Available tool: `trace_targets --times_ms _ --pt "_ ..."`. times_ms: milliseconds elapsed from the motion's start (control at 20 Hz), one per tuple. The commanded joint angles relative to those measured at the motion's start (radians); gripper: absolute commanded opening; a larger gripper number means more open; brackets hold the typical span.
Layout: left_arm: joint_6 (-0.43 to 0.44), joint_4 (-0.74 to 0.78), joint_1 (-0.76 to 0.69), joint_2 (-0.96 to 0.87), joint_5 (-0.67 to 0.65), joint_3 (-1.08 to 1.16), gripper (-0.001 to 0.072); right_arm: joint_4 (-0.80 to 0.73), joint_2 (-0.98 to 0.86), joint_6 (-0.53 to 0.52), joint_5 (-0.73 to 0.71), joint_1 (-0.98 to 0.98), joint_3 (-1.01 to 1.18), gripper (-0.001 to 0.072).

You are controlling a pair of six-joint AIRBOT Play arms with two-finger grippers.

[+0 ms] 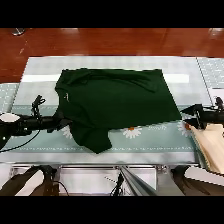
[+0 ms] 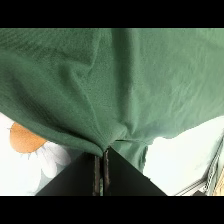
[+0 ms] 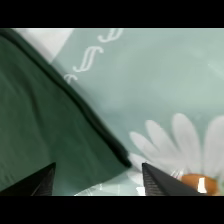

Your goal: Fold the shirts.

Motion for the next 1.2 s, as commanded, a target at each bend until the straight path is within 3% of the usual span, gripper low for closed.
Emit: trace_targets --times_ms 0,200,250,350,400,600,700,850,950,1000,1150 --pt "0.0 -0.002 0.001 0.0 0.0 0.001 0.0023 -0.028 -0.017 -0.011 -0.037 0.089 0.0 0.0621" --pt "0.0 -0.01 0.001 0.0 0.0 0.001 0.0024 -0.026 -0.017 0.028 -0.089 0.236 0.005 0.0621" --pt "0.0 -0.012 0.001 0.0 0.0 0.001 0.0023 -0.027 -0.017 0.034 -0.09 0.264 0.013 0.0571" --pt "0.001 -0.012 0.001 0.0 0.0 0.002 0.0024 -0.027 -0.017 0.037 -0.081 0.311 0.042 0.0169" --pt "0.006 -0.012 0.001 0.0 0.0 0.005 0.0024 -0.028 -0.017 0.032 -0.075 0.328 0.062 0.0026" --pt "0.032 -0.095 0.003 0.0 -0.029 0.159 0.0024 -0.027 -0.009 0.058 0.047 0.396 0.296 0.0022" --pt "0.064 -0.209 0.004 0.0 -0.038 0.349 0.0024 -0.041 0.013 0.114 0.097 0.433 0.535 0.0022" --pt "0.063 -0.224 0.007 0.0 -0.008 0.719 0.0024 -0.112 0.034 0.223 0.121 0.48 0.973 0.0022" --pt "0.036 -0.154 0.031 0.0 -0.001 0.973 0.0023 -0.198 0.053 0.295 0.146 0.495 1.247 0.0022" --pt "-0.028 -0.065 0.047 0.001 -0.012 1.098 0.0023 -0.245 0.078 0.322 0.164 0.494 1.356 0.0022" --pt "-0.19 0.224 0.1 0.024 -0.098 1.386 0.0023 -0.409 0.27 0.341 0.191 0.494 1.382 0.0022"
